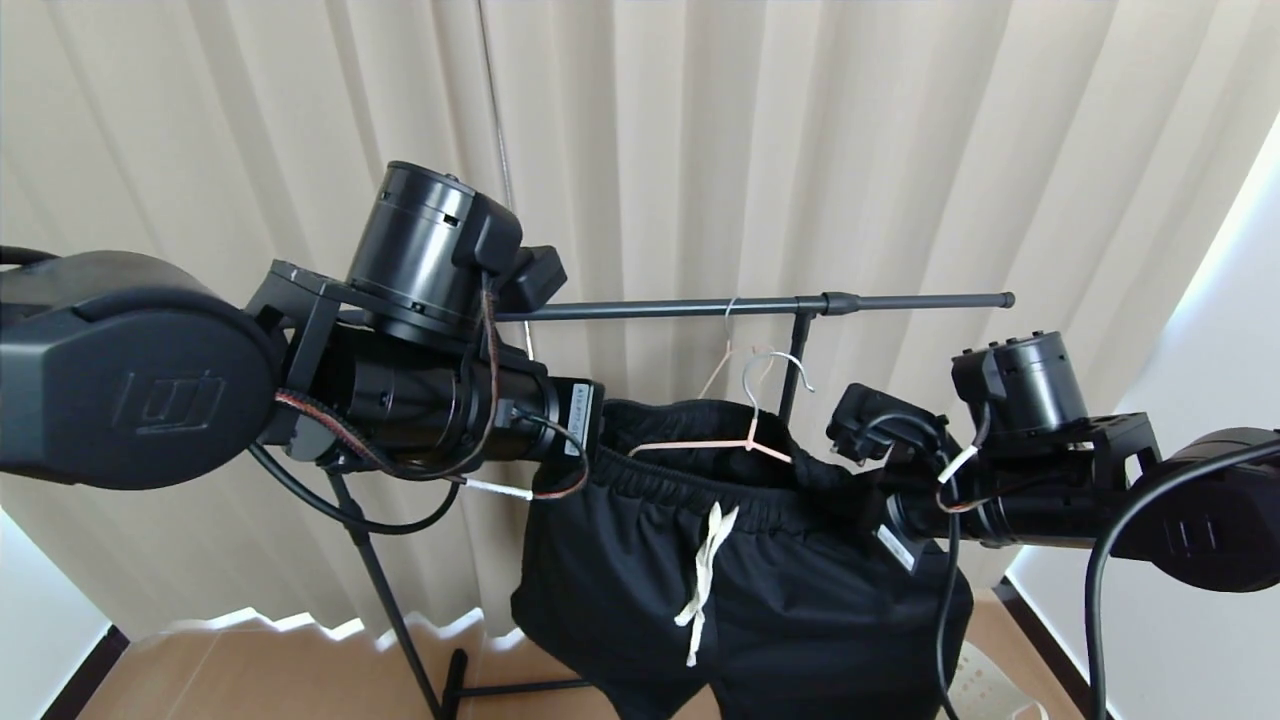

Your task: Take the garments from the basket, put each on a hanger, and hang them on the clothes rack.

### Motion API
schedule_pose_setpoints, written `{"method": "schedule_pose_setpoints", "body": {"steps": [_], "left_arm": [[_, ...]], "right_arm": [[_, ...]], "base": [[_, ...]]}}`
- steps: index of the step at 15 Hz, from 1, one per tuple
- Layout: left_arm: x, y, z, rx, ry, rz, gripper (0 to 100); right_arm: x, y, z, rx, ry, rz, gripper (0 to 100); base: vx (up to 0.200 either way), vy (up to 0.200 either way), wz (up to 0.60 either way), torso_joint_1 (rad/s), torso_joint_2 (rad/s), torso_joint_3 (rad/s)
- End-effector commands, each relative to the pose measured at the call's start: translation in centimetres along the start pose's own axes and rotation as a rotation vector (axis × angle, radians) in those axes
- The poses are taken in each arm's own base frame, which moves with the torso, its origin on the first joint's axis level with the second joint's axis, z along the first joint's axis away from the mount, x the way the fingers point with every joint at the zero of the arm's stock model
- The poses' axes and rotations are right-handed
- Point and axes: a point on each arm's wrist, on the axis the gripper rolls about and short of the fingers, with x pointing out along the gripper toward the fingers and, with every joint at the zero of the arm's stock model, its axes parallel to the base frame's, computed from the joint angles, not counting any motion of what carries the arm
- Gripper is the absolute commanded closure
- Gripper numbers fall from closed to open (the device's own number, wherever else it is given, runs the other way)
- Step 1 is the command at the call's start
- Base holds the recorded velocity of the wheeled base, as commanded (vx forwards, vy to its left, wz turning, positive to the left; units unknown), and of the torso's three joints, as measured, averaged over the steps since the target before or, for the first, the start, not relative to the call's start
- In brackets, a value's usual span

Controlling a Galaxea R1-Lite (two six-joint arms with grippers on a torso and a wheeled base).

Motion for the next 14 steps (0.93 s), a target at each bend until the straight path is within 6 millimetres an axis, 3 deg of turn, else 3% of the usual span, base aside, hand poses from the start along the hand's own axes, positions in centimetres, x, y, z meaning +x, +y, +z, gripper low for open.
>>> {"method": "schedule_pose_setpoints", "body": {"steps": [1,5,7,14], "left_arm": [[0.0,-1.0,-0.4,0.020,0.015,-0.023,100],[0.8,-1.0,-1.9,0.017,0.091,-0.007,100],[0.9,-2.0,-2.4,-0.008,0.107,-0.029,100],[2.3,-4.2,-4.2,-0.061,0.172,-0.066,100]], "right_arm": [[-0.1,0.2,0.5,0.006,-0.036,-0.003,100],[-0.7,0.3,1.3,0.032,-0.129,0.017,100],[-1.5,0.4,1.6,0.026,-0.172,0.053,100],[-1.4,0.5,1.8,0.061,-0.268,0.092,100]], "base": [[0.000,0.000,0.00,0.000,0.00,0.000],[0.000,0.000,0.00,0.000,0.00,0.000],[0.000,0.000,0.00,0.000,0.00,0.000],[0.000,0.000,0.00,0.000,0.00,0.000]]}}
